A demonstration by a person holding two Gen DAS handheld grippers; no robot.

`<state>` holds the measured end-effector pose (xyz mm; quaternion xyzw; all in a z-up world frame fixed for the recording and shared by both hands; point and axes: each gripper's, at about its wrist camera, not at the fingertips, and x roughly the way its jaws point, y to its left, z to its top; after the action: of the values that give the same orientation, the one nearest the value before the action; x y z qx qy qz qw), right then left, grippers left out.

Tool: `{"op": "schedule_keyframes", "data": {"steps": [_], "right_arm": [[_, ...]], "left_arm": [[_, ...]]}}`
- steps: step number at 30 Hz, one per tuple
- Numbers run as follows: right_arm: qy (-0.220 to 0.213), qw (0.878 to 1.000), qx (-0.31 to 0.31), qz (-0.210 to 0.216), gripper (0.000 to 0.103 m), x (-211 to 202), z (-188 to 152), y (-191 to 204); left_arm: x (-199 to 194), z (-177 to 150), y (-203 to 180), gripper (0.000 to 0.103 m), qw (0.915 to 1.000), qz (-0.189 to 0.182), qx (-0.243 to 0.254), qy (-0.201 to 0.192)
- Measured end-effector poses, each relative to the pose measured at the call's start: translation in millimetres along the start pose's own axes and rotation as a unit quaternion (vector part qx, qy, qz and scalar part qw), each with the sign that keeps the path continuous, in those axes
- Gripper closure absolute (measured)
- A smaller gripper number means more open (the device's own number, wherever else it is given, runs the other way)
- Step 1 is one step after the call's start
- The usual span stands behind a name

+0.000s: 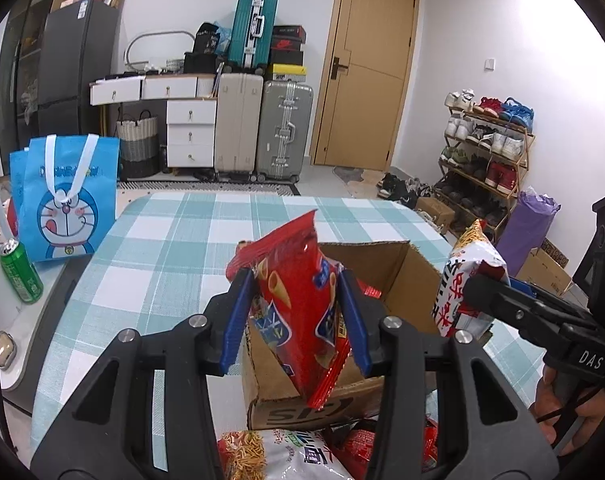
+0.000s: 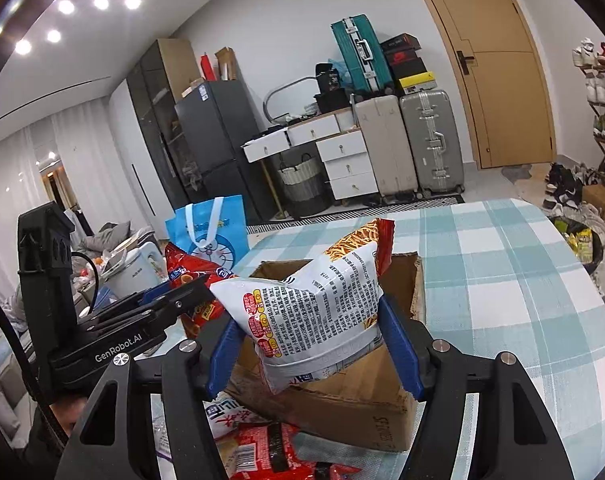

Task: Organize snacks
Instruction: 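Carry both bags over the cardboard box and open both grippers to drop them, then move the right gripper back to the red wafer packs beside the box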

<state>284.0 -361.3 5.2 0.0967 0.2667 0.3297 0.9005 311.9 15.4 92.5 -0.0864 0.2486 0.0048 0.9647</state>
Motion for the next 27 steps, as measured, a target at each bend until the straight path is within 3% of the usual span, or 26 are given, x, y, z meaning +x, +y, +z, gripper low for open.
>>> {"op": "schedule_keyframes", "data": {"steps": [7,8,9,12,15,17,27], "right_arm": [[0.021,1.000,-0.016,-0.005,0.036,11.4,0.7,3.2],[0.019,1.000,-0.020,-0.004,0.032,10.4,0.3,3.8],[0.017,1.000,-0.024,0.000,0.022,7.8,-0.1,6.0],[0.003,1.000,-0.027,0.005,0.010,-3.1,-0.3,7.7],[0.005,0.999,-0.031,0.000,0.001,-13.4,-0.3,7.9],[0.006,0.999,-0.032,-0.005,0.001,-20.1,-1.3,6.7],[0.022,0.999,-0.032,-0.022,0.001,-52.3,-16.6,-1.5]], "left_arm": [[9.2,-4.4,7.8,0.061,0.9998,-0.014,-0.007,0.013],[7.6,-5.2,8.9,0.059,0.9996,-0.020,-0.008,0.016],[7.0,-5.8,9.6,0.052,0.9996,-0.022,-0.006,0.018],[-2.5,-9.0,11.8,0.023,0.9999,-0.011,-0.002,0.011],[-15.3,-12.3,16.9,0.015,0.9999,-0.012,-0.004,0.004],[-20.2,-15.3,20.5,0.002,0.9998,-0.013,-0.006,0.013],[-65.3,-44.9,26.7,0.001,0.9996,-0.012,0.008,0.024]]}}
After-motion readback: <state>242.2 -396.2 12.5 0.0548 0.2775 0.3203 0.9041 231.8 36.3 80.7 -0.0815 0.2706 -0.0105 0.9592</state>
